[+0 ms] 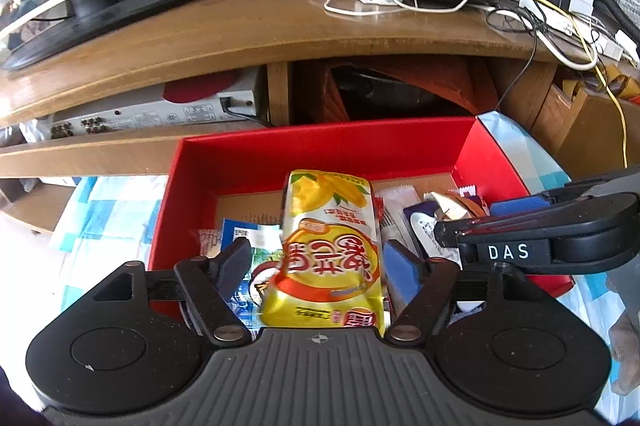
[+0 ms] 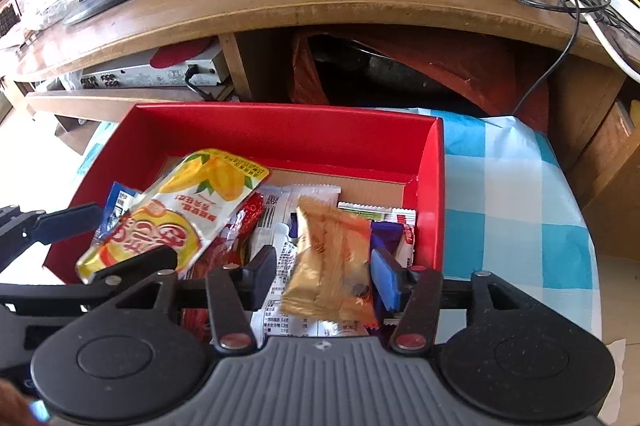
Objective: Organize snacks
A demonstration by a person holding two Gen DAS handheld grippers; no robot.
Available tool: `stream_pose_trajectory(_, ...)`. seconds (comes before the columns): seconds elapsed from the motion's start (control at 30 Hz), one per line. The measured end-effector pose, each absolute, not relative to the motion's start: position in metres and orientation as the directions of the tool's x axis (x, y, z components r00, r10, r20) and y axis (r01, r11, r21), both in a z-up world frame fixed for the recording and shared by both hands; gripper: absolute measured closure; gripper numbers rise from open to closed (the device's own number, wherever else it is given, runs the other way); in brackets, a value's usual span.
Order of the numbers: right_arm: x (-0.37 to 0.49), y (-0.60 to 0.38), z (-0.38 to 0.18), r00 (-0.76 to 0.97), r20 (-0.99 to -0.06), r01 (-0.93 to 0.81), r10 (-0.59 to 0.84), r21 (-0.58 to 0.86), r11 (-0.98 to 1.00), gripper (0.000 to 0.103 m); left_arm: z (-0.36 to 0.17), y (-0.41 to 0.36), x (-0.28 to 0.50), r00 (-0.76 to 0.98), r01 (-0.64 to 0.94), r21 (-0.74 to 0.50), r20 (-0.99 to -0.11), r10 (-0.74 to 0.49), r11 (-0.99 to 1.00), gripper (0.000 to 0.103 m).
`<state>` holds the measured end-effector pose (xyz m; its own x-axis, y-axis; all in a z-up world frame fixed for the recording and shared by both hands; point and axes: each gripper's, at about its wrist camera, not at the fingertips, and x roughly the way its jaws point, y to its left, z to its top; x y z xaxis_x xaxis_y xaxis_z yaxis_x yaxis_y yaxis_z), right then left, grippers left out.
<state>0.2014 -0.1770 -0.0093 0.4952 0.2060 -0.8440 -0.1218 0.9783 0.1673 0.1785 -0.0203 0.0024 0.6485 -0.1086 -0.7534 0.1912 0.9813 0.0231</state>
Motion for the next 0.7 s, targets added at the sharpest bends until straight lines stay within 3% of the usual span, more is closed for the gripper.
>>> stream_pose_trajectory(0.43,0.181,-0.187,0.014,0.529,-0.818,-0.100,0.227,0.206,0.973,0.036,0.023,-0.014,0.163,0.678,0.180,-0.021,-0.722,-0.140,0.983,0.013)
stream_pose_trajectory(0.53,0.170,-0.187,0.022,0.538,-0.812,-0.101,0.224,0.202,0.974,0.035,0.027,-0.012,0.153,0.685,0.166,-0.019,-0.717,-0.129,0.986,0.005)
stream_pose_trajectory(0.7,0.145,-0.188,0.027,0.532,-0.816,-0.094,0.225,0.208,0.974,0.030,0.026,-0.008,0.137,0.692,0.137,0.013,-0.717,-0.086,0.990,0.002)
